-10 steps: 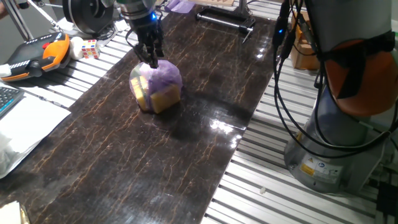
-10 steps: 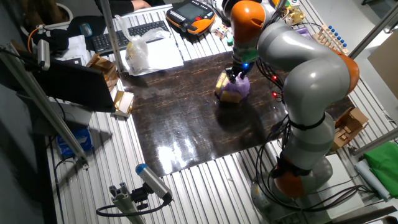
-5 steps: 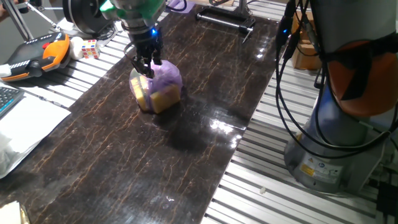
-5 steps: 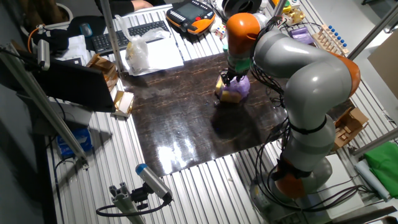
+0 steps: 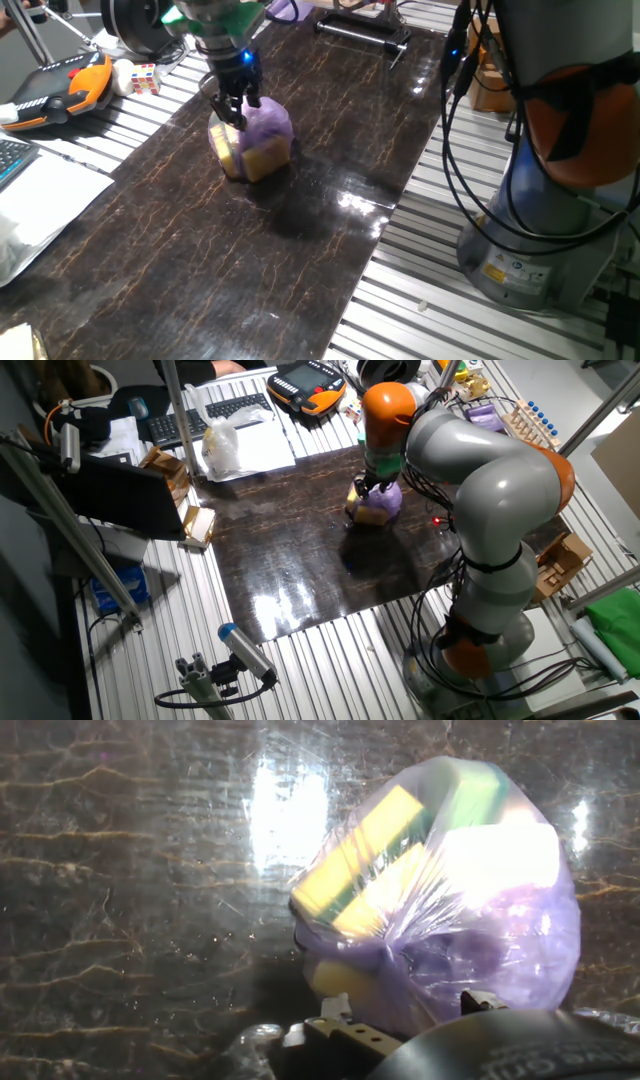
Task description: Pick up a bag of things
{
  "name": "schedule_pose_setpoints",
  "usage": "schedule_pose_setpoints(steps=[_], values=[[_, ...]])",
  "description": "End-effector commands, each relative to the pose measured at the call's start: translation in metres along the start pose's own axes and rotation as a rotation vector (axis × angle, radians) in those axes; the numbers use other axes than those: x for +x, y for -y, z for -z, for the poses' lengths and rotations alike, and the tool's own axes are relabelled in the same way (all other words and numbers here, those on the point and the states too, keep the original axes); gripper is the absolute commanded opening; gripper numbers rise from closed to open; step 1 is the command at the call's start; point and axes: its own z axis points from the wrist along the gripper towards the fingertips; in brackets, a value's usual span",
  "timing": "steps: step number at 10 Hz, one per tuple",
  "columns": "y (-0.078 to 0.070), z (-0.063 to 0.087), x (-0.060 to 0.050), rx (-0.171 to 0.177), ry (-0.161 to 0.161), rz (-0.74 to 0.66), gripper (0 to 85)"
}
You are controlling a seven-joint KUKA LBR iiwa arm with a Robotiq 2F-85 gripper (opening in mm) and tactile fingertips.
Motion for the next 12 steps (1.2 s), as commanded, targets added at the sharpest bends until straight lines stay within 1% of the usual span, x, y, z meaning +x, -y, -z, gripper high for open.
schedule_pose_setpoints(steps=[1,4,6,9,12], values=[[0.0,-0.002,0.0,0.0,-0.003,-0.002,62.3],[-0.002,-0.008,-0.001,0.002,0.005,-0.01,63.7],[-0.002,-0.013,-0.003,0.002,0.019,-0.01,64.7],[-0.004,-0.019,-0.003,-0.007,0.022,-0.008,65.3],[-0.005,-0.026,-0.005,-0.009,0.033,-0.005,66.3]])
